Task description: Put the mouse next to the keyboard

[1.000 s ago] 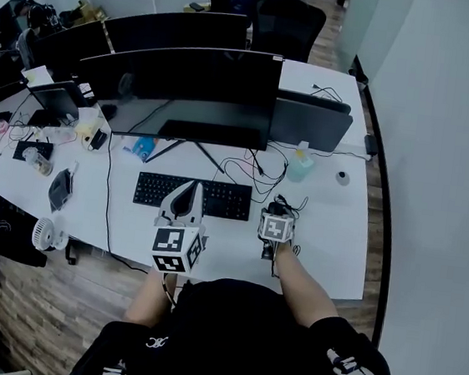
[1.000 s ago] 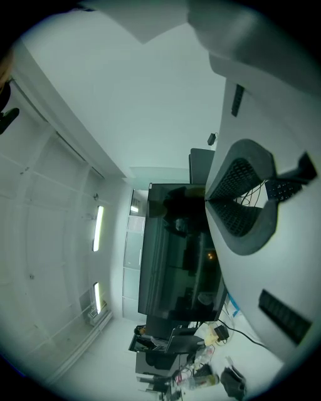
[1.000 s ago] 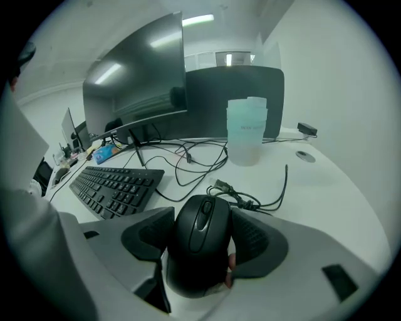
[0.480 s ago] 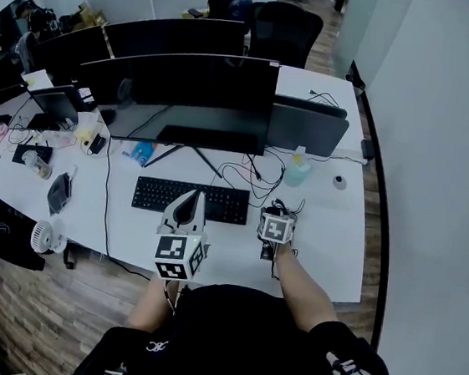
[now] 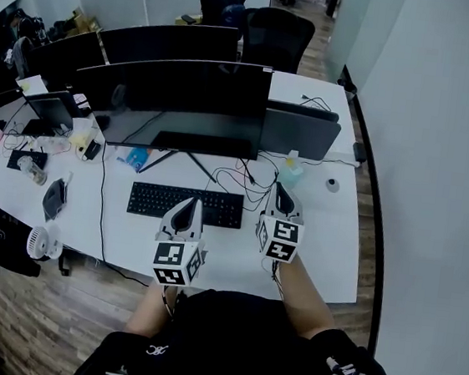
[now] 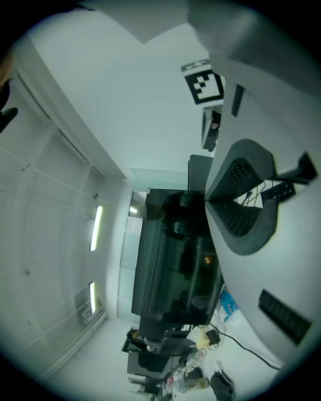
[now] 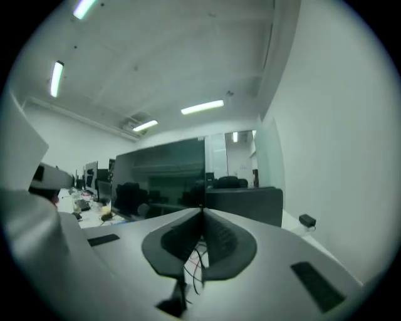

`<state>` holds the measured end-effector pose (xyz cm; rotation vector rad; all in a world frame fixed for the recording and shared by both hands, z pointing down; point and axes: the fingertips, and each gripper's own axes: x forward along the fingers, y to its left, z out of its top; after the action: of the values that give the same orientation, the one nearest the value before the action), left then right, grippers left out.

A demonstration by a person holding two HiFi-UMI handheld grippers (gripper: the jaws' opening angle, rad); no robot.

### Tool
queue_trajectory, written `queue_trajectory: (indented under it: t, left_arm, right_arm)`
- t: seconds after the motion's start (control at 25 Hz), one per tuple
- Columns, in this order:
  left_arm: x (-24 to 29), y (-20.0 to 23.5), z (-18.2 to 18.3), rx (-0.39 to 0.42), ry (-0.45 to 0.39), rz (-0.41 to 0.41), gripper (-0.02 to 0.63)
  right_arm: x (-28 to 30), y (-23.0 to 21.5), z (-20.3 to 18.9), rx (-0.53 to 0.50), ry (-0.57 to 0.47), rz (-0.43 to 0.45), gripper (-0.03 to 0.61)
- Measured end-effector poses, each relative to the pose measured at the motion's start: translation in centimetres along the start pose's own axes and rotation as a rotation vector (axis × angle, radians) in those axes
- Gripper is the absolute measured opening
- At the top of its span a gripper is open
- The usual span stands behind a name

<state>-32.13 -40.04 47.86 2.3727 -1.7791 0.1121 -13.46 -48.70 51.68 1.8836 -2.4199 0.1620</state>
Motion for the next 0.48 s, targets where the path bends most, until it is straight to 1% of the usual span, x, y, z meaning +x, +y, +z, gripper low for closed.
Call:
queue_trajectory:
  t: [0.08,0.2,0.32,0.48]
  left_arm:
    - [-0.1,0.1,0.2,0.001,-0.006,-0.003,0.012]
    - [-0.2,0.0,0.4,0.004,-0.012,-0.012,0.012]
    - [-0.2,-0.3,0.3,0.008,-0.012,-0.024,0.012]
    - [-0.2,-0.7,0.3,0.011,-0.011,-0.041,0.012]
  right_arm:
    - [-1.5,0.7,3.0,0.005,-0.074,0.022,0.015]
    - [-3.2,1.1,5.6,0.009,-0.125,0.028,0.014]
    - [-4.5,0.7,6.2,0.01,-0.138,0.004,0.014]
    - [-5.4,0.4,5.6,0.032,-0.133,-0.012,0.014]
